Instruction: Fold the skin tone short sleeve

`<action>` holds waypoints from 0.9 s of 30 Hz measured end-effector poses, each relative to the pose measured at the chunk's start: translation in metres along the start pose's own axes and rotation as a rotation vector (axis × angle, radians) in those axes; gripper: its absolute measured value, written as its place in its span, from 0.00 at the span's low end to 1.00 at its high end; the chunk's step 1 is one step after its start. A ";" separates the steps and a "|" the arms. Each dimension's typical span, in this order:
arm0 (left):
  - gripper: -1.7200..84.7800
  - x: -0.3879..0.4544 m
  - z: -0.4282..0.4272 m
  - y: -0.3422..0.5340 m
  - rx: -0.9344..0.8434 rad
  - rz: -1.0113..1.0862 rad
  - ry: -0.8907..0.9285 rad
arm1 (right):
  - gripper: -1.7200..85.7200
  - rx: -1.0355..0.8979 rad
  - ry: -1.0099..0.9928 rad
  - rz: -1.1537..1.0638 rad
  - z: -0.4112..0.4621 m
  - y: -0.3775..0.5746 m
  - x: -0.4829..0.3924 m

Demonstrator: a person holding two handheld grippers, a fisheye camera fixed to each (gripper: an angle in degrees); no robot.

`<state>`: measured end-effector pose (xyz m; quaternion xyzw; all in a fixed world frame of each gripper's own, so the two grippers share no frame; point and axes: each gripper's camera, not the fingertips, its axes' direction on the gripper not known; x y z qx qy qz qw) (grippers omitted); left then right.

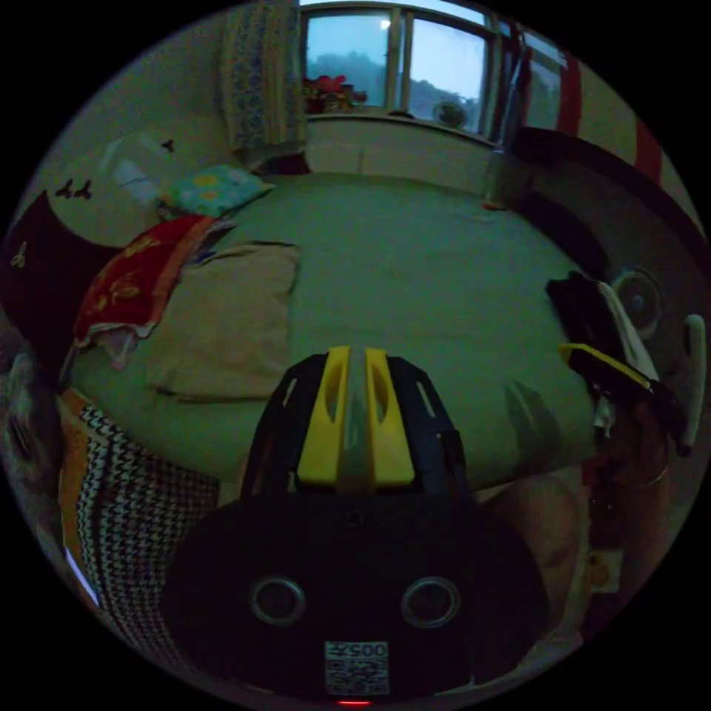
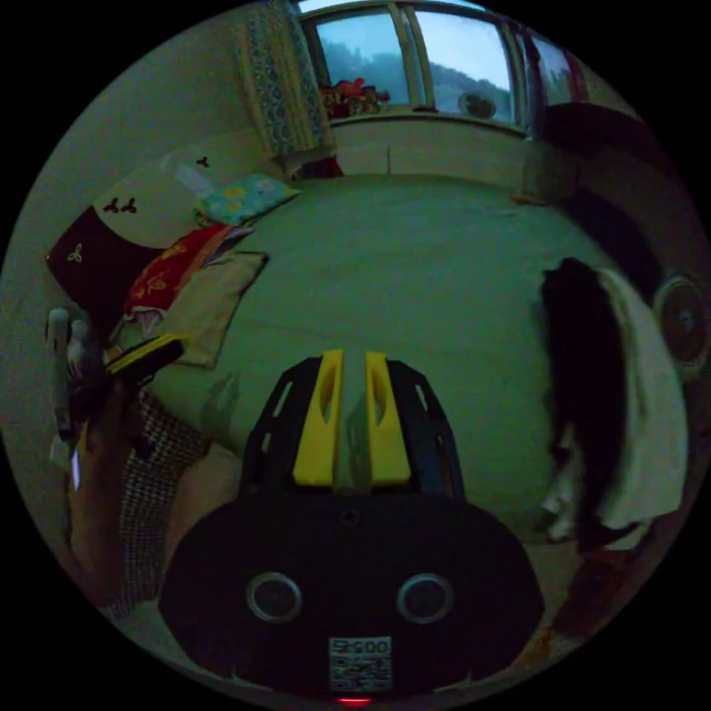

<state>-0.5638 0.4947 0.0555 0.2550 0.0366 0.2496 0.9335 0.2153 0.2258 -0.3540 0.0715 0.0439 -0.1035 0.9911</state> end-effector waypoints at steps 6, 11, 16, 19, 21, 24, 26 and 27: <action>0.16 -0.068 0.045 -0.005 -0.126 -0.011 -0.056 | 0.04 -0.013 -0.094 0.089 0.100 -0.002 -0.034; 0.17 -0.095 0.084 -0.008 -0.227 -0.023 -0.079 | 0.01 -0.060 -0.087 0.090 0.154 0.009 -0.047; 0.09 -0.112 0.082 -0.004 -0.192 -0.036 -0.183 | 0.01 -0.025 -0.116 0.087 0.189 0.010 -0.056; 0.05 -0.121 0.071 -0.005 -0.151 -0.022 -0.200 | 0.01 -0.037 -0.196 0.135 0.210 0.008 -0.056; 0.04 -0.130 0.061 -0.007 -0.124 -0.017 -0.184 | 0.01 -0.033 -0.221 0.145 0.221 0.008 -0.059; 0.04 -0.143 0.051 -0.010 -0.113 -0.024 -0.046 | 0.01 -0.034 -0.229 0.146 0.237 0.011 -0.068; 0.04 -0.145 0.047 -0.011 -0.116 -0.019 0.023 | 0.01 -0.016 -0.228 0.146 0.243 0.013 -0.072; 0.04 -0.143 0.045 -0.010 -0.118 -0.003 0.056 | 0.01 0.005 -0.220 0.151 0.245 0.014 -0.074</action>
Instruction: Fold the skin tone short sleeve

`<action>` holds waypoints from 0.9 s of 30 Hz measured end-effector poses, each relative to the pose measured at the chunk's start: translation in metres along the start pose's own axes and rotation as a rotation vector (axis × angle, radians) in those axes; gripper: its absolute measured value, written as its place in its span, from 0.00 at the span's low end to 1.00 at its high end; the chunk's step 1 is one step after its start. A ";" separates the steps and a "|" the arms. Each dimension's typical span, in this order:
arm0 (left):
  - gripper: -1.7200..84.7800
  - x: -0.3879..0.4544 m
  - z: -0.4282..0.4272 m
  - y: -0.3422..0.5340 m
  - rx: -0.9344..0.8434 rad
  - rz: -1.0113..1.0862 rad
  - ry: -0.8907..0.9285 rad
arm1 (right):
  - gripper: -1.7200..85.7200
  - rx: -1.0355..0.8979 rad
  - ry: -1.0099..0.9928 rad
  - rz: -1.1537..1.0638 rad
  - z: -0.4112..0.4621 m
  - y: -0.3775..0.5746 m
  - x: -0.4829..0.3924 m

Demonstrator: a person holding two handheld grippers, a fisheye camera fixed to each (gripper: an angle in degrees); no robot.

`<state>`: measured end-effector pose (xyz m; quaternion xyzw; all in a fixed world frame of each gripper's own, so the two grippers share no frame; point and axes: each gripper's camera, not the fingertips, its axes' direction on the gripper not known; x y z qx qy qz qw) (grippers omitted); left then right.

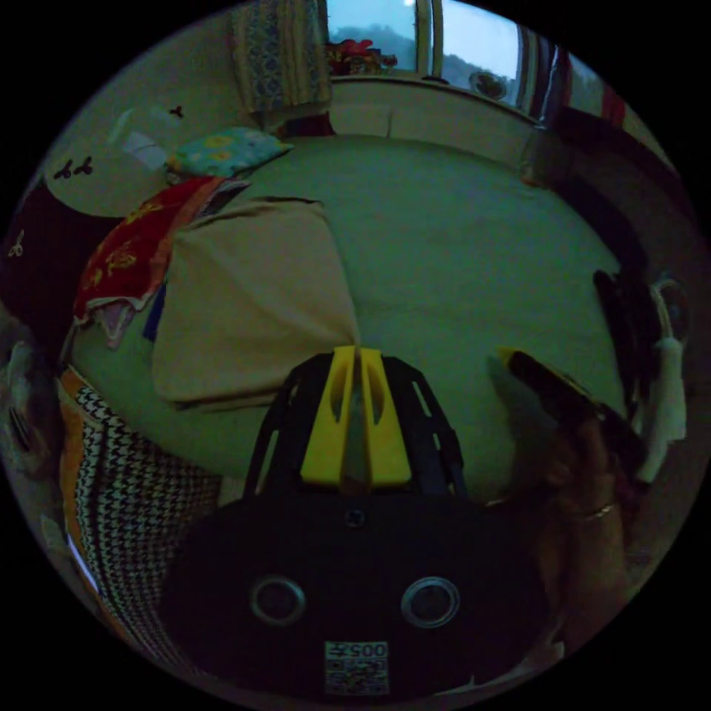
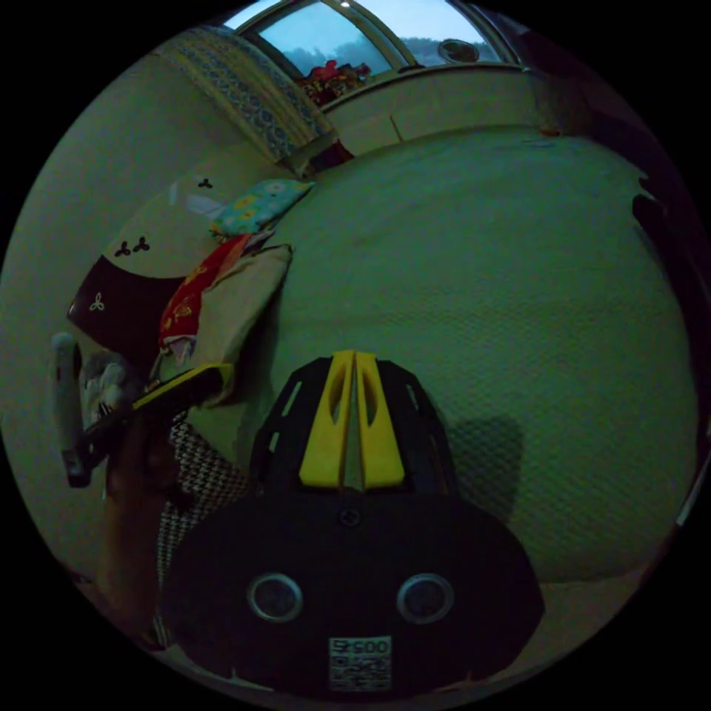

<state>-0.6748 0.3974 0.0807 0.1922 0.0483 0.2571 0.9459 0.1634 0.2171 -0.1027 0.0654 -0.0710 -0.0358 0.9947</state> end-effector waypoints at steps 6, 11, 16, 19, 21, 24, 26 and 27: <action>0.04 0.021 0.004 0.010 -0.057 0.128 0.296 | 0.01 0.124 0.075 0.094 0.007 0.005 0.008; 0.07 0.016 0.001 0.026 -0.053 0.195 0.420 | 0.01 0.166 0.093 0.172 0.013 0.007 0.020; 0.12 -0.032 -0.020 0.037 0.051 0.208 0.308 | 0.01 0.169 0.162 0.082 0.027 0.007 0.007; 0.13 -0.076 -0.027 0.035 0.093 0.166 0.171 | 0.01 0.157 0.198 0.012 0.039 0.007 -0.009; 0.13 -0.110 -0.022 0.031 0.066 0.116 0.136 | 0.01 0.149 0.205 -0.012 0.047 0.007 -0.017; 0.14 -0.140 -0.006 0.026 0.010 0.091 0.095 | 0.01 0.140 0.200 -0.019 0.061 0.007 -0.030; 0.17 -0.154 0.004 0.026 -0.034 0.080 0.081 | 0.01 0.134 0.191 -0.014 0.069 0.007 -0.037; 0.17 -0.162 0.009 0.026 -0.047 0.070 0.074 | 0.01 0.129 0.188 -0.012 0.074 0.007 -0.043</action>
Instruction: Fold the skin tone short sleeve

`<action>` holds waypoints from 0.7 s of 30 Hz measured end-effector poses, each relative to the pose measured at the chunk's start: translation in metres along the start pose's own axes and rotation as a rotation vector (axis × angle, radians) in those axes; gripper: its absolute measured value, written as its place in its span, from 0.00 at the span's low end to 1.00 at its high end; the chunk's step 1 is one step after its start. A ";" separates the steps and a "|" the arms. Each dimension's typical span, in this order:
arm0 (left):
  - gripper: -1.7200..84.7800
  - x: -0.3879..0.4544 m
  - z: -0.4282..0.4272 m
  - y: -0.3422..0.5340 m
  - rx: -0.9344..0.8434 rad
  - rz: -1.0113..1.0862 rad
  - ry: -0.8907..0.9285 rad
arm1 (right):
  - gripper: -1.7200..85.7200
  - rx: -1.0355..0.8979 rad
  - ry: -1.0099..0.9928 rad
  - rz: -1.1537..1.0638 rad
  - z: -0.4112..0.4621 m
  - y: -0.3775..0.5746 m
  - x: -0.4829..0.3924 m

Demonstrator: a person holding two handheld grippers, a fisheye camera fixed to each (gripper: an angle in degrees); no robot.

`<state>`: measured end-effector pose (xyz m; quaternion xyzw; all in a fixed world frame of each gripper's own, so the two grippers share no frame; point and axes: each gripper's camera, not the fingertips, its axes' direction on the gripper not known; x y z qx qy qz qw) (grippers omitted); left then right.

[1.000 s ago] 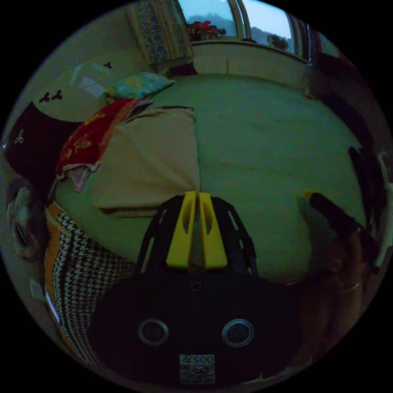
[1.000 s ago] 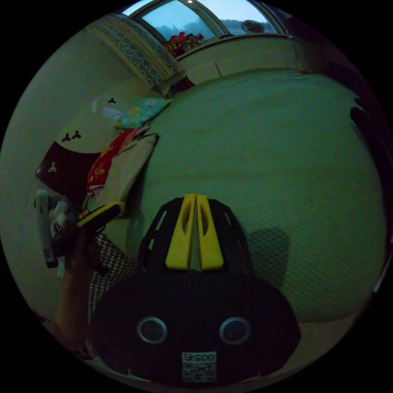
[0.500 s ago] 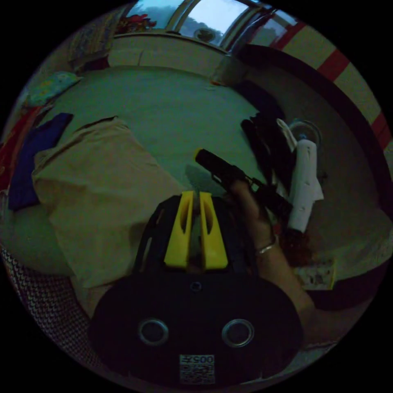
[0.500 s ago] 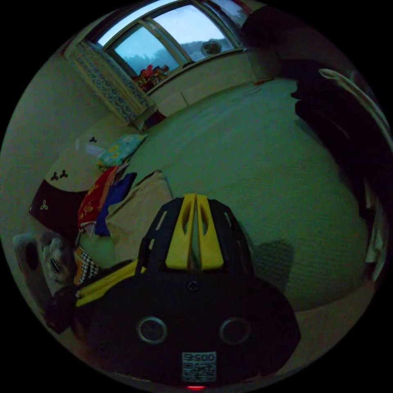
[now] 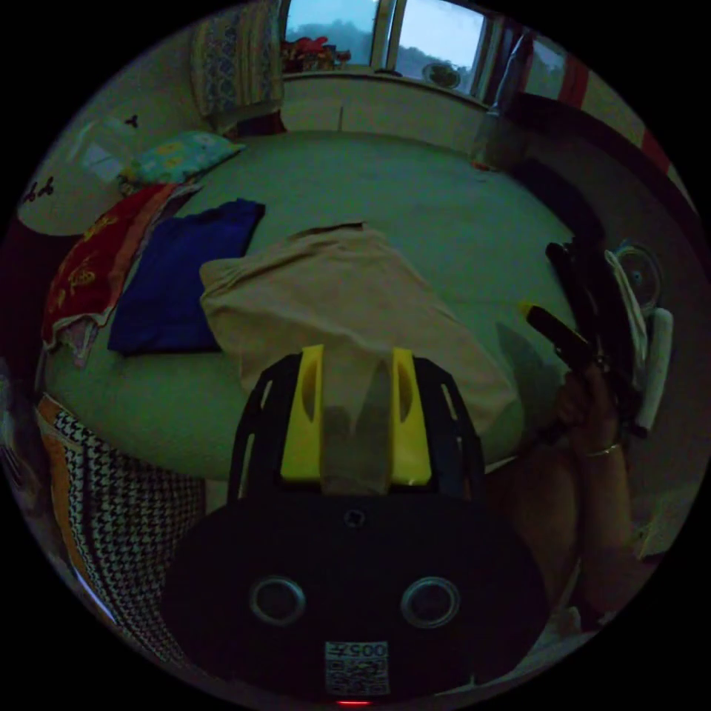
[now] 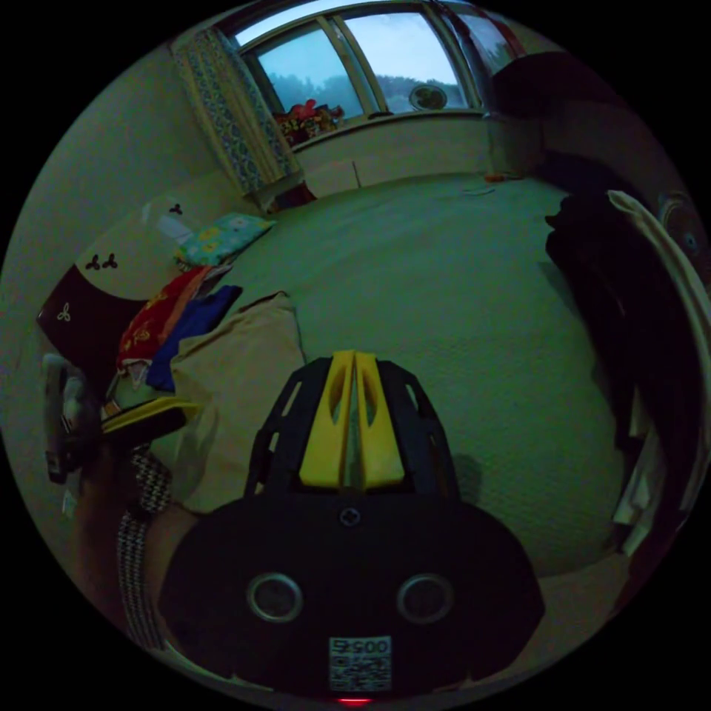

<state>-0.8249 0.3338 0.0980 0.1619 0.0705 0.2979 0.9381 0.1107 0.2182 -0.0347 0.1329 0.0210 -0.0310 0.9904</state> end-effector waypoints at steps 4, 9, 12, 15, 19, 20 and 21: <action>0.14 -0.021 0.009 0.003 -0.033 -0.015 -0.073 | 0.01 -0.009 0.004 -0.020 0.013 0.002 -0.025; 0.10 -0.057 0.026 0.018 -0.102 -0.035 -0.102 | 0.01 -0.021 0.011 -0.039 0.027 0.001 -0.051; 0.09 -0.078 0.026 0.026 -0.086 -0.038 -0.080 | 0.01 -0.028 0.006 -0.037 0.034 0.001 -0.066; 0.05 -0.100 0.020 0.034 -0.061 -0.057 -0.049 | 0.01 -0.032 0.021 -0.051 0.040 0.001 -0.084; 0.03 -0.126 0.006 0.048 -0.022 -0.053 -0.025 | 0.01 -0.040 0.035 -0.066 0.049 0.002 -0.111; 0.03 -0.136 0.002 0.054 -0.010 -0.056 -0.003 | 0.01 -0.041 0.038 -0.068 0.050 0.002 -0.115; 0.03 -0.148 -0.003 0.060 0.002 -0.061 0.029 | 0.01 -0.044 0.043 -0.076 0.052 0.002 -0.124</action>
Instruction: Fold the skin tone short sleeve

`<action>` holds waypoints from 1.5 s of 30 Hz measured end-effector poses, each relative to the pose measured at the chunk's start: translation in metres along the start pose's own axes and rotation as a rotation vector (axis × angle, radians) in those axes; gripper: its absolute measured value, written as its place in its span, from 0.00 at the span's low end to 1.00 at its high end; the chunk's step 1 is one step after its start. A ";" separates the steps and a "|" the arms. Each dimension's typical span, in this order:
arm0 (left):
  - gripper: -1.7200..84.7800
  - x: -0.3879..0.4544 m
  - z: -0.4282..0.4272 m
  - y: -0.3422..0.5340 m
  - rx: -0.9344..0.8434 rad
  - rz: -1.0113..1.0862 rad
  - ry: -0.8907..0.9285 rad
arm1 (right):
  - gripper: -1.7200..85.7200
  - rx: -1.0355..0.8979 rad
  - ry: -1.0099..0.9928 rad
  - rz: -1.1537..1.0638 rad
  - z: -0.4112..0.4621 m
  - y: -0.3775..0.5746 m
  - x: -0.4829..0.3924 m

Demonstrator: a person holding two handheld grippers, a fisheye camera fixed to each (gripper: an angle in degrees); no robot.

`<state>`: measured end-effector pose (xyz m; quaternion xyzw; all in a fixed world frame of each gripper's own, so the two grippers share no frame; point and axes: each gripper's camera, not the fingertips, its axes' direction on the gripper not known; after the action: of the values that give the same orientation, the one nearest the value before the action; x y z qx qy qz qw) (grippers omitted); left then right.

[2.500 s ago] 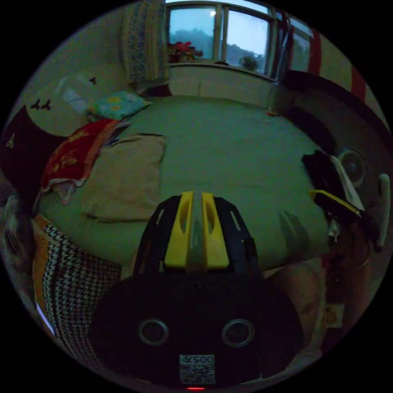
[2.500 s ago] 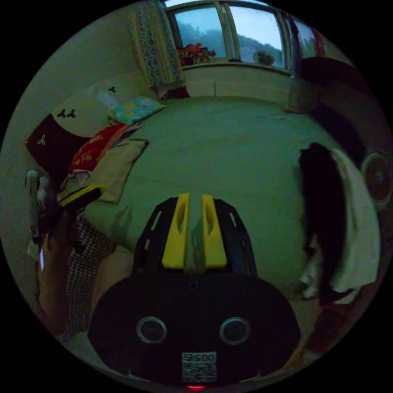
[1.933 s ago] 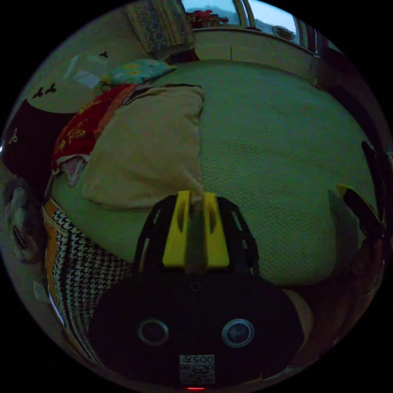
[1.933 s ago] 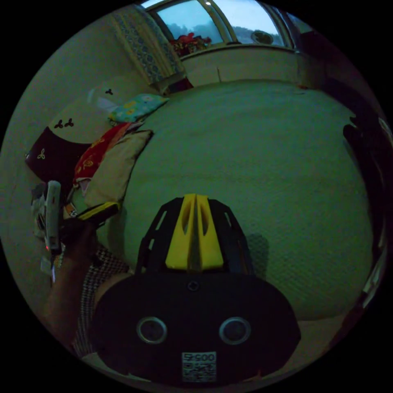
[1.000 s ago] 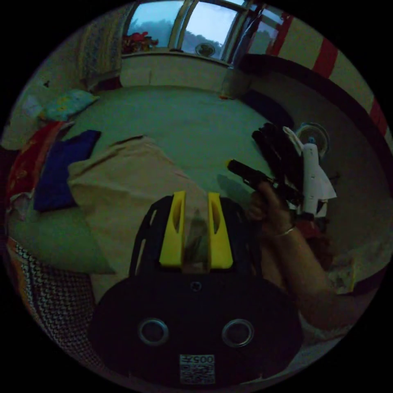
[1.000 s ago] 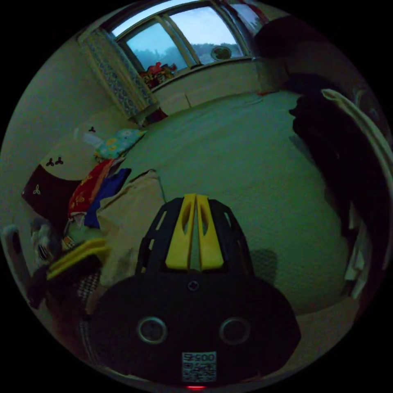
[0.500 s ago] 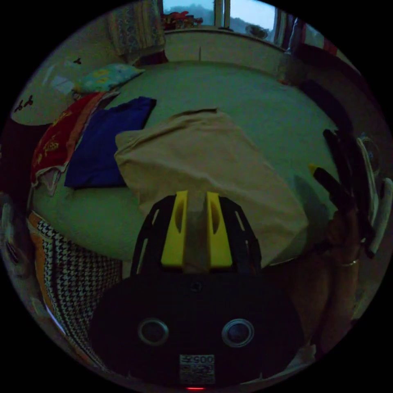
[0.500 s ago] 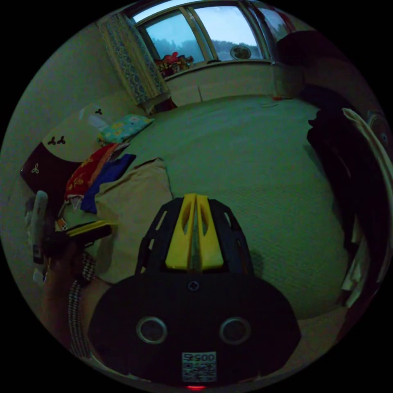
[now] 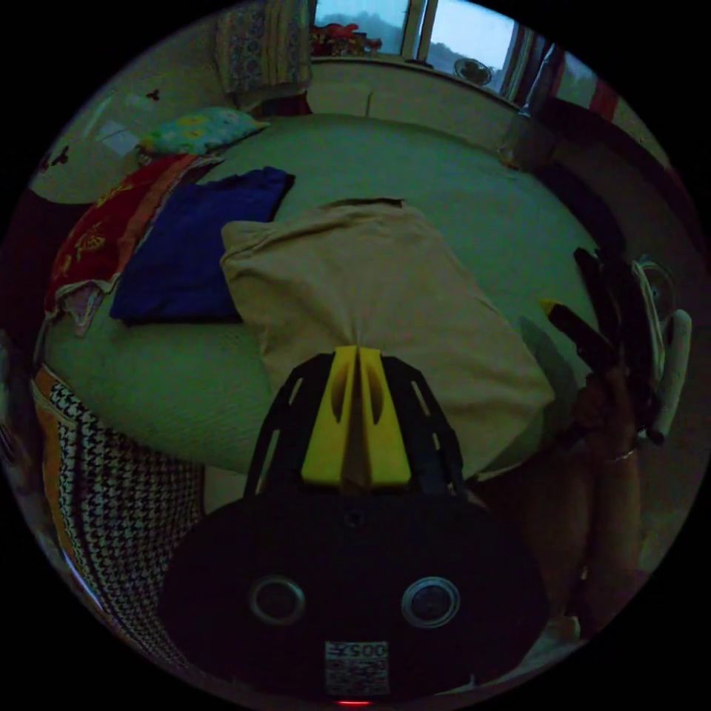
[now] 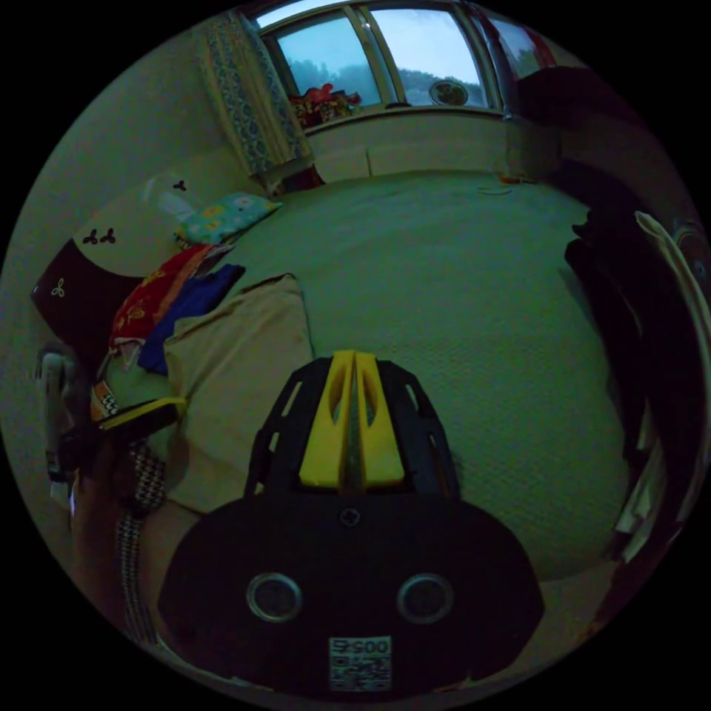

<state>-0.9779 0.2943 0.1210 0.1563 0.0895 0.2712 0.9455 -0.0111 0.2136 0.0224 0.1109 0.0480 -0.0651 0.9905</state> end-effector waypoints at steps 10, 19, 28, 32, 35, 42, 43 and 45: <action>0.02 -0.107 -0.023 0.041 0.016 -0.122 -0.104 | 0.01 0.004 0.099 -0.102 0.013 -0.003 -0.084; 0.03 -0.186 -0.022 0.076 -0.002 -0.200 -0.133 | 0.05 -0.027 0.065 -0.153 0.020 -0.018 -0.150; 0.12 -0.186 -0.010 0.083 0.015 0.038 0.048 | 0.07 -0.055 0.099 -0.164 0.034 -0.031 -0.208; 0.09 -0.196 0.000 0.086 -0.028 0.045 0.006 | 0.07 -0.067 0.109 -0.159 0.036 -0.036 -0.225; 0.05 -0.212 -0.005 0.093 -0.009 0.024 0.011 | 0.07 -0.062 0.113 -0.150 0.035 -0.042 -0.238; 0.02 -0.265 -0.024 0.115 0.036 -0.073 0.103 | 0.07 -0.088 0.139 -0.179 0.042 -0.066 -0.279; 0.02 -0.270 -0.026 0.117 0.033 -0.079 0.063 | 0.07 -0.100 0.154 -0.199 0.045 -0.071 -0.289; 0.02 -0.285 -0.030 0.122 0.027 -0.093 -0.039 | 0.07 -0.129 0.164 -0.238 0.049 -0.079 -0.303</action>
<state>-1.2832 0.2460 0.1594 0.1699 0.0821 0.2225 0.9565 -0.3170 0.1617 0.0865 0.0454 0.1454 -0.1695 0.9737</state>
